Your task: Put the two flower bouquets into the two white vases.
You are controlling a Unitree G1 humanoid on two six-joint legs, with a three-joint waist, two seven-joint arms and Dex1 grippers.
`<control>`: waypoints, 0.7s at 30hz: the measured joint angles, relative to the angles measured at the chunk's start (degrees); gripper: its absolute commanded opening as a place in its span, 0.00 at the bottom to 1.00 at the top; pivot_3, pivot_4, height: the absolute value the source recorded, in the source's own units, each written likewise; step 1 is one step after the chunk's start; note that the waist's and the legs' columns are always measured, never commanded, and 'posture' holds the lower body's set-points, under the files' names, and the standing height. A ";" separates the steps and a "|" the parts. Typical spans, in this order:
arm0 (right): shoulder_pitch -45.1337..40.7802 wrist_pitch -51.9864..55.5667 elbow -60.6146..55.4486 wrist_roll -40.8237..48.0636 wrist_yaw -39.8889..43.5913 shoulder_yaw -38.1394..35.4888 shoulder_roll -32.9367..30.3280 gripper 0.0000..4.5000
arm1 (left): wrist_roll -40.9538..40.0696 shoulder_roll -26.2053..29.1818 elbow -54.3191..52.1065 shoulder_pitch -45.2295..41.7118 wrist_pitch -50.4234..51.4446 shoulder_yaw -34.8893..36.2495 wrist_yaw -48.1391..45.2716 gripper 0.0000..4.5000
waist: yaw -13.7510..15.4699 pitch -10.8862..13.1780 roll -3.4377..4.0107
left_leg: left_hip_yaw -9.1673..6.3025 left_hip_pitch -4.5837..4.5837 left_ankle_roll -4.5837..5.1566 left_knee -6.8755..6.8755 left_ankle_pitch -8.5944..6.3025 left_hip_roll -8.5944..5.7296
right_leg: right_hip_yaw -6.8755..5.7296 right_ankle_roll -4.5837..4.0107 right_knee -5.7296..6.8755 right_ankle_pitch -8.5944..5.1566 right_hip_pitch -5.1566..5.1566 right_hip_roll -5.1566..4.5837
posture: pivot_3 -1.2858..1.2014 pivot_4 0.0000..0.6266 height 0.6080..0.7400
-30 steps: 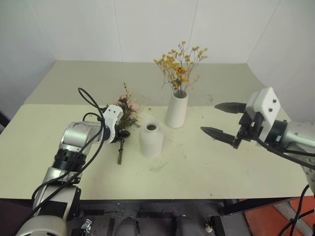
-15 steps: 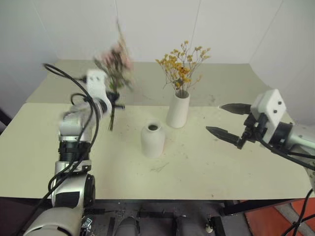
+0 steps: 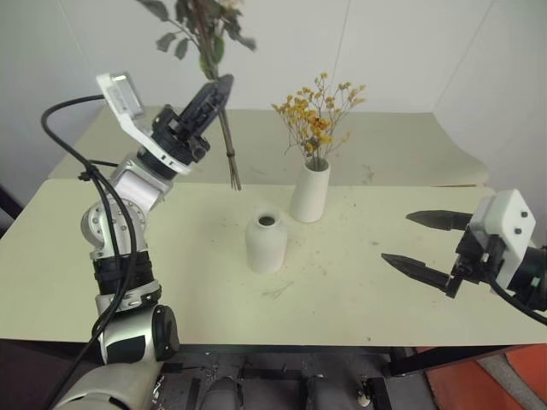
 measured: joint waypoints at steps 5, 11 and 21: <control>2.83 0.22 -1.82 -0.03 -1.87 -1.37 1.13 1.00 | 0.07 -0.62 5.79 -0.08 -0.74 -2.49 -4.36 0.02 | -0.02 0.00 -0.01 | -0.01 -0.04 0.00 0.01 0.00 -0.01 | 0.00 0.00 -0.01 0.00 -0.03 0.00 | 0.52 0.24 1.00; 4.85 0.22 -3.07 -0.03 -2.67 -3.39 1.87 1.00 | 0.30 -1.18 9.15 -0.19 -3.49 -3.89 -8.70 0.02 | -0.39 0.00 0.00 | 0.00 -0.04 0.00 0.00 0.00 -0.01 | 0.01 0.00 -0.03 0.00 -0.03 0.00 | 0.52 0.24 1.00; 5.04 -0.07 -3.38 -0.35 -3.69 -3.44 1.90 1.00 | 2.76 -3.65 14.59 -0.48 -9.33 -6.32 -12.76 0.02 | -0.39 0.00 -0.01 | -0.01 -0.04 0.00 -0.01 0.00 -0.01 | 0.01 0.00 -0.04 0.00 -0.03 0.01 | 0.52 0.24 1.00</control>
